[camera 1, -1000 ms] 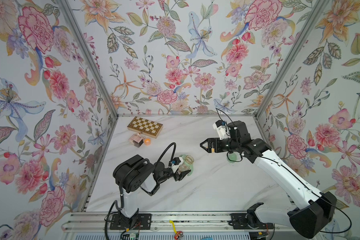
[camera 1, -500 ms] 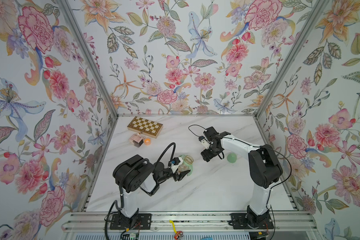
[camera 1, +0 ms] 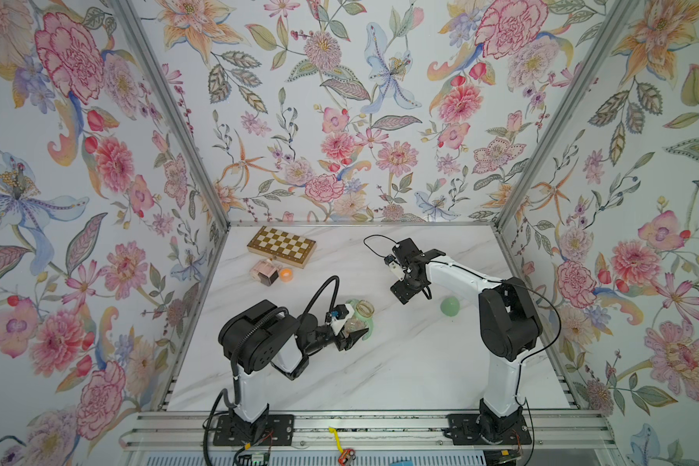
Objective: Assemble the baby bottles
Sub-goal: Pick up the nipple from the center of the board.
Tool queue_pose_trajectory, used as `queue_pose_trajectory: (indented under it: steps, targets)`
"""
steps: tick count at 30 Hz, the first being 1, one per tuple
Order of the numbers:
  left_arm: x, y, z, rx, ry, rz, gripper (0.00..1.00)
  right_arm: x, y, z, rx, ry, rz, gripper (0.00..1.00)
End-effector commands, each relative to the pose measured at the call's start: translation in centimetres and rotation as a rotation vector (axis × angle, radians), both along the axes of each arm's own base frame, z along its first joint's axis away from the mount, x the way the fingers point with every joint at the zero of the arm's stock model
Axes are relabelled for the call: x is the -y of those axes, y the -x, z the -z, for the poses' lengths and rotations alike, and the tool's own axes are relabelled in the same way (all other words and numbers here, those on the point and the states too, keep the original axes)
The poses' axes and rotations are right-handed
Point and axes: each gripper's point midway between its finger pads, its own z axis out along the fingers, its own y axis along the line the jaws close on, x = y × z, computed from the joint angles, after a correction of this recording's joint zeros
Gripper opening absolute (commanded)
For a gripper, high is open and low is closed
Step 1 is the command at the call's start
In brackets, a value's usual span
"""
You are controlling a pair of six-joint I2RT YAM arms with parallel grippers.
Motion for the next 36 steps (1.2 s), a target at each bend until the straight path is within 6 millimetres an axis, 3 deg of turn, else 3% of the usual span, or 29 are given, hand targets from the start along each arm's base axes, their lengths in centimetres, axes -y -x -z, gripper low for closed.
queue_pose_trajectory:
  steps: [1,14,18,20,22,30,34,36]
  targets:
    - [-0.1,-0.5,-6.4,0.228,0.164,-0.011,0.21,-0.6,-0.4,0.6,-0.030,-0.019,-0.014,0.77]
    - [-0.1,-0.7,-6.3,0.223,0.165,-0.011,0.19,-0.5,-0.6,1.4,-0.071,-0.088,0.062,0.32]
    - [-0.2,-0.6,-6.4,0.225,0.165,-0.013,0.18,-0.5,-0.2,0.0,-0.053,-0.123,0.094,0.20]
    - [-0.3,-0.6,-6.6,0.229,0.166,-0.019,0.17,-1.3,0.1,-2.5,-0.023,-0.195,0.118,0.15]
    - [-0.3,-0.7,-6.8,0.234,0.171,-0.027,0.16,-2.6,0.8,-6.4,0.027,-0.333,0.152,0.13]
    - [-0.4,-1.0,-8.5,0.250,0.211,-0.043,0.15,-8.8,6.3,-21.2,0.060,-1.045,0.164,0.15]
    - [-0.4,-1.3,-8.4,0.247,0.212,-0.050,0.14,-11.0,8.6,-26.6,0.053,-1.265,0.112,0.15]
    - [-0.5,-1.3,-8.6,0.247,0.217,-0.056,0.14,-12.1,9.6,-27.8,0.028,-1.313,0.085,0.15]
